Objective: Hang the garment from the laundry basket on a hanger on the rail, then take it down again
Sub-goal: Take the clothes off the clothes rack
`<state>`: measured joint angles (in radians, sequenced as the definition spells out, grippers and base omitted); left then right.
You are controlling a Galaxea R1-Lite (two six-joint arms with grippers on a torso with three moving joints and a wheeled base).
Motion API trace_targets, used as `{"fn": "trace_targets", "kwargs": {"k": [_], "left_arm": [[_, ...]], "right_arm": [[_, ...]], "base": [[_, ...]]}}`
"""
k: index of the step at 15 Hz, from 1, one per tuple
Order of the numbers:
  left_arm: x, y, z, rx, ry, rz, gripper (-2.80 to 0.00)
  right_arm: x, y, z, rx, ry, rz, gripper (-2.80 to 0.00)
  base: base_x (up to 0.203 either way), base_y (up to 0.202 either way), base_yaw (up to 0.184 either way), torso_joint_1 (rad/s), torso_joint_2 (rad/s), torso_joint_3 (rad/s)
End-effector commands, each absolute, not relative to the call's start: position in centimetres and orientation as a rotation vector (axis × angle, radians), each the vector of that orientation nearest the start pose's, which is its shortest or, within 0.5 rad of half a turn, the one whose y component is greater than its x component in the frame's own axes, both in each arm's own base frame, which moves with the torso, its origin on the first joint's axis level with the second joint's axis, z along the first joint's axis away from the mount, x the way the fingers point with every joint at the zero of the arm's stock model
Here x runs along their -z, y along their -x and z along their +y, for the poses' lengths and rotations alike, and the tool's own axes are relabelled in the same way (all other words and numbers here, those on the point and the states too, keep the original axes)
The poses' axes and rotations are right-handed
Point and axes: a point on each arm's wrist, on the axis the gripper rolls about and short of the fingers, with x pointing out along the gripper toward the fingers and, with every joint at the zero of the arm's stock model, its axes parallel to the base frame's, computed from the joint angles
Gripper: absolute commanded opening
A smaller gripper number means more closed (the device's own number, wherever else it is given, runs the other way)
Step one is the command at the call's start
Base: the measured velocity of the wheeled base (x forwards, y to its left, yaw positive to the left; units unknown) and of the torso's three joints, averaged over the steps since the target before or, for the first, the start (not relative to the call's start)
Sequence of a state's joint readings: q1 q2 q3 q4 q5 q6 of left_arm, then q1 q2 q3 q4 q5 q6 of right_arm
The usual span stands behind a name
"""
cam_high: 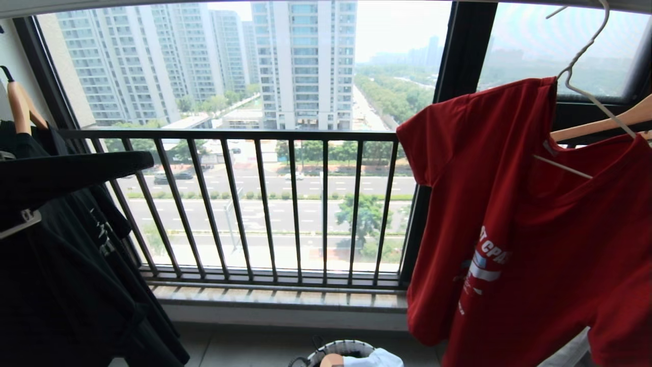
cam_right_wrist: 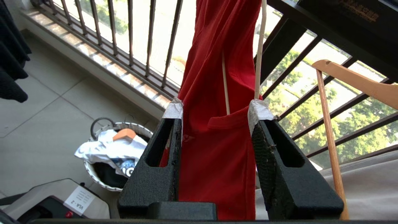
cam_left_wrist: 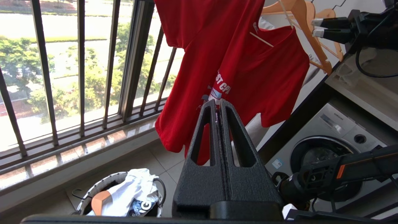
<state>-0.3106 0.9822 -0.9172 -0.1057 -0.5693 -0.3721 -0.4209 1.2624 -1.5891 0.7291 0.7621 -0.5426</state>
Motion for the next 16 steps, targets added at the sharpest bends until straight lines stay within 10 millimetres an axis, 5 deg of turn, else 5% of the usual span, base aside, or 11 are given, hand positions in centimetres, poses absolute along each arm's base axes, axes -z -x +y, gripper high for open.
{"fn": "trace_targets", "kwargs": {"k": [1, 11, 15, 16], "left_arm": [[-31.6, -10.6, -4.7, 0.882, 0.346, 0.135, -2.80], [-31.5, -11.0, -4.8, 0.875, 0.346, 0.145, -2.80], [-31.0, -11.9, -5.2, 0.868, 0.350, 0.181, -2.80], [-31.0, -12.0, -5.2, 0.869, 0.351, 0.184, -2.80]], "right_arm": [[-37.9, -15.4, -3.8, -0.445, 0.316, 0.252, 0.00], [-37.4, -23.1, -5.2, -0.412, 0.322, 0.298, 0.00], [-36.7, -24.5, -5.6, -0.416, 0.310, 0.322, 0.00], [-36.5, -24.7, -5.6, -0.418, 0.307, 0.325, -2.80]], "base": [[0.000, 0.000, 0.000, 0.000, 0.00, 0.000], [0.000, 0.000, 0.000, 0.000, 0.00, 0.000], [0.000, 0.000, 0.000, 0.000, 0.00, 0.000], [0.000, 0.000, 0.000, 0.000, 0.00, 0.000]]}}
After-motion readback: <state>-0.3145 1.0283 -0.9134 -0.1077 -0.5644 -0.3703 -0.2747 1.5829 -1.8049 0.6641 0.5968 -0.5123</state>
